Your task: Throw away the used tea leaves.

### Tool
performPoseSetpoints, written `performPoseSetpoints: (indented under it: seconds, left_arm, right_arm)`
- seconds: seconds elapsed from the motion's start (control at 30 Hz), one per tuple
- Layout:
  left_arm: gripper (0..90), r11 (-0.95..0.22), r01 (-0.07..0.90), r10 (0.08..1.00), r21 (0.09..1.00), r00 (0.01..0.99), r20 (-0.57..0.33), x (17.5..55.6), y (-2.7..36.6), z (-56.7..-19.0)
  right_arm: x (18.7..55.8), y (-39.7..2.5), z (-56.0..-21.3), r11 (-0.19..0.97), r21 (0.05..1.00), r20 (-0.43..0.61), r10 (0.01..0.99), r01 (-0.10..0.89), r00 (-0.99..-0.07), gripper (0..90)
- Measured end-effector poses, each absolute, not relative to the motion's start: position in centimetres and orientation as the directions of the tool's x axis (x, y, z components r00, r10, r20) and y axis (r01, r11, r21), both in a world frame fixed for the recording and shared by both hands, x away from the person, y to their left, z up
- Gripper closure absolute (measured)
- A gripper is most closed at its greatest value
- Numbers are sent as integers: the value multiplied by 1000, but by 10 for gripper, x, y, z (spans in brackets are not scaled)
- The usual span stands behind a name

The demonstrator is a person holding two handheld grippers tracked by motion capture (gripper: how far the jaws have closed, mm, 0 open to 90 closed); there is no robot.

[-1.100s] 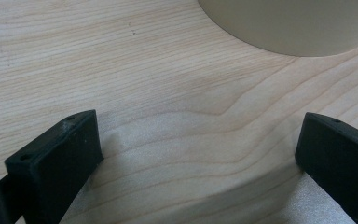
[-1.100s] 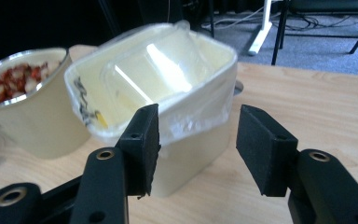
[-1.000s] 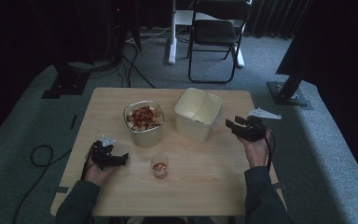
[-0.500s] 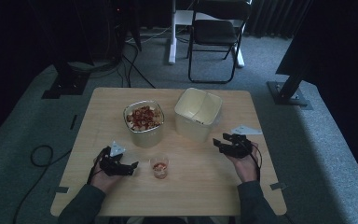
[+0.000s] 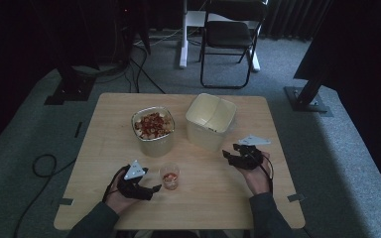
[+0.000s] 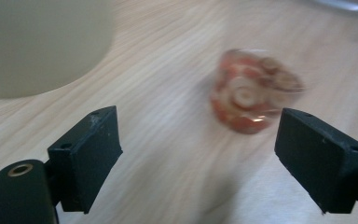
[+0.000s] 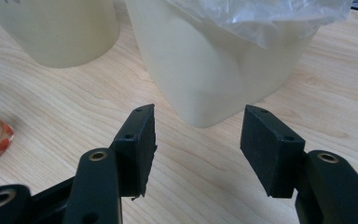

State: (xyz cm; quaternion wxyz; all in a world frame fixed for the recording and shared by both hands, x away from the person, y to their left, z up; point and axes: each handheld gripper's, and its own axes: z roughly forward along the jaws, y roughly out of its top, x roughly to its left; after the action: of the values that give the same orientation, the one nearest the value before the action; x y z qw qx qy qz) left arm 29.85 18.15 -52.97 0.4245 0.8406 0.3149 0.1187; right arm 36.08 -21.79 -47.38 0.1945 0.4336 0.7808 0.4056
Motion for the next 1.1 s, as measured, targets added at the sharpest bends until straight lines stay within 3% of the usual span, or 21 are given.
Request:
performPoseSetpoints:
  seconds: [0.37, 0.7, 0.97, 1.1]
  left_arm:
    - [150, -420, 343, 535, 841, 842, -76, 296, 163, -525]
    - [151, -393, 329, 509, 859, 856, -96, 304, 143, -524]
    - [263, -368, 318, 519, 874, 850, -91, 310, 142, -518]
    - [266, -371, 311, 530, 875, 844, -76, 310, 144, -518]
  right_arm:
    - [360, -225, -478, 292, 793, 47, 846, 535, -531, 447]
    - [358, -230, -484, 295, 781, 45, 853, 550, -520, 447]
    - [357, -231, -487, 298, 776, 43, 854, 555, -519, 447]
    - [356, -232, -489, 301, 774, 43, 854, 558, -519, 447]
